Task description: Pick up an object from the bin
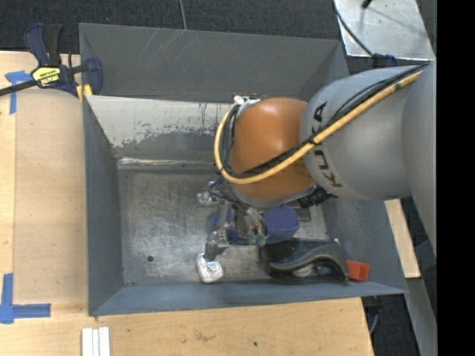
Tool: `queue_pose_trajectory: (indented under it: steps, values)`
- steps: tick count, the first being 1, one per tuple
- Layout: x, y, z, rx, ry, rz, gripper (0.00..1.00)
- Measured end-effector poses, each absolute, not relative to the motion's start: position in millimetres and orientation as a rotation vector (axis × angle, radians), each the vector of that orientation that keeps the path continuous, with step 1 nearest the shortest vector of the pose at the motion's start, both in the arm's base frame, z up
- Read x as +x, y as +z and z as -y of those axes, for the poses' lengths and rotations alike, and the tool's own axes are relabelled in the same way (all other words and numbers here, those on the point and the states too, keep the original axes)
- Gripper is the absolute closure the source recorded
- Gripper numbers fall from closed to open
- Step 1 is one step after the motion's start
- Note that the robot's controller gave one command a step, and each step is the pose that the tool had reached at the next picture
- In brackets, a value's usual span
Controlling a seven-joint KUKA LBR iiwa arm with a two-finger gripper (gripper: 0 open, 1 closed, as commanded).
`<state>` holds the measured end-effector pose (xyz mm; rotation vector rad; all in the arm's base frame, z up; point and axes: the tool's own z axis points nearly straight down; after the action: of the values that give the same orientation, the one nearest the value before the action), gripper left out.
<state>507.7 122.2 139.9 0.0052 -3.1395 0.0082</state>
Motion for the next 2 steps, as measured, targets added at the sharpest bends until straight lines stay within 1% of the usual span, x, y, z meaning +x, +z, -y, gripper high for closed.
queue_pose_trajectory:
  steps: [1,2]
  values:
    - [522.9,100.0,-38.2,0.054,0.008,3.139,0.00]
    - [526.6,105.5,-44.8,0.065,-0.003,3.154,1.00]
